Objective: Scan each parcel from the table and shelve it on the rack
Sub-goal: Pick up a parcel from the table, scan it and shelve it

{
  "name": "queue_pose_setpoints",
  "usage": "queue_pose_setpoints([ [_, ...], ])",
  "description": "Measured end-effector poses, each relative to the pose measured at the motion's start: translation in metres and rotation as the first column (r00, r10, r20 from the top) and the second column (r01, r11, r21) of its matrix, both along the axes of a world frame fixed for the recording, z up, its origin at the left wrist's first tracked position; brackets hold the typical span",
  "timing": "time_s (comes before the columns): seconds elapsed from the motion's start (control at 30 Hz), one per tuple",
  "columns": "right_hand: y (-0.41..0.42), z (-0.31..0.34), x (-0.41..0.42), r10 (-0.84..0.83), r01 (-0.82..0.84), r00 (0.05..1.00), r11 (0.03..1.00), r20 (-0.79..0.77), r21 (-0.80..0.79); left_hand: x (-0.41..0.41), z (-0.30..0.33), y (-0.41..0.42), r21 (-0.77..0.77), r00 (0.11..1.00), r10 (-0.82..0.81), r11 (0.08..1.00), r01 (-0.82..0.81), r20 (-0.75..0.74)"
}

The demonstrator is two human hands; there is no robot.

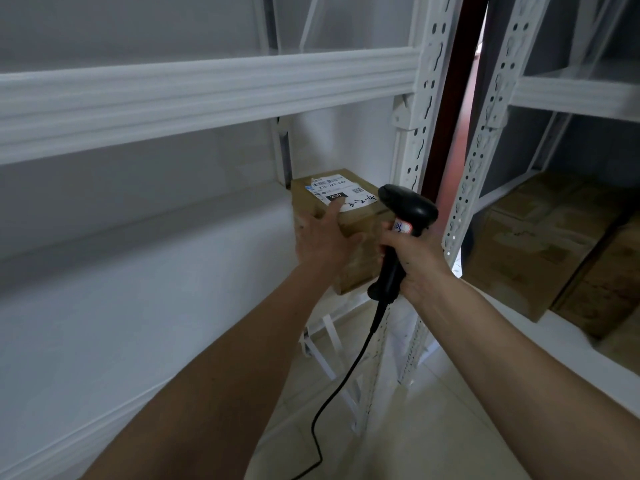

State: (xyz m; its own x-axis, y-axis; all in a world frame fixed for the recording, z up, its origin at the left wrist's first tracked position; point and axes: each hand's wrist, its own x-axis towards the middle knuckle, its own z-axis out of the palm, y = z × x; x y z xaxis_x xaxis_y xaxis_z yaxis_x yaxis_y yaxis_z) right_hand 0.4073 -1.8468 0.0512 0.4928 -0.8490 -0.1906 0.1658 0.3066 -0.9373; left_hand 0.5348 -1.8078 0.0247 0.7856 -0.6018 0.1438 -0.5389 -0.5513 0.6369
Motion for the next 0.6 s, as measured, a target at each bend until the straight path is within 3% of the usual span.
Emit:
queue_pose_setpoints([
  [0.33,0.013,-0.002,0.004,0.073,-0.075,0.996,0.997,-0.050,-0.036,0.002,-0.002,0.017,-0.004,0.993,-0.078,0.997,0.078,-0.085],
  [0.6,0.069,-0.011,0.040,0.382,-0.386,0.921,0.922,-0.076,-0.040,0.023,-0.023,0.132,0.103,0.981,0.192,0.976,-0.192,0.009],
])
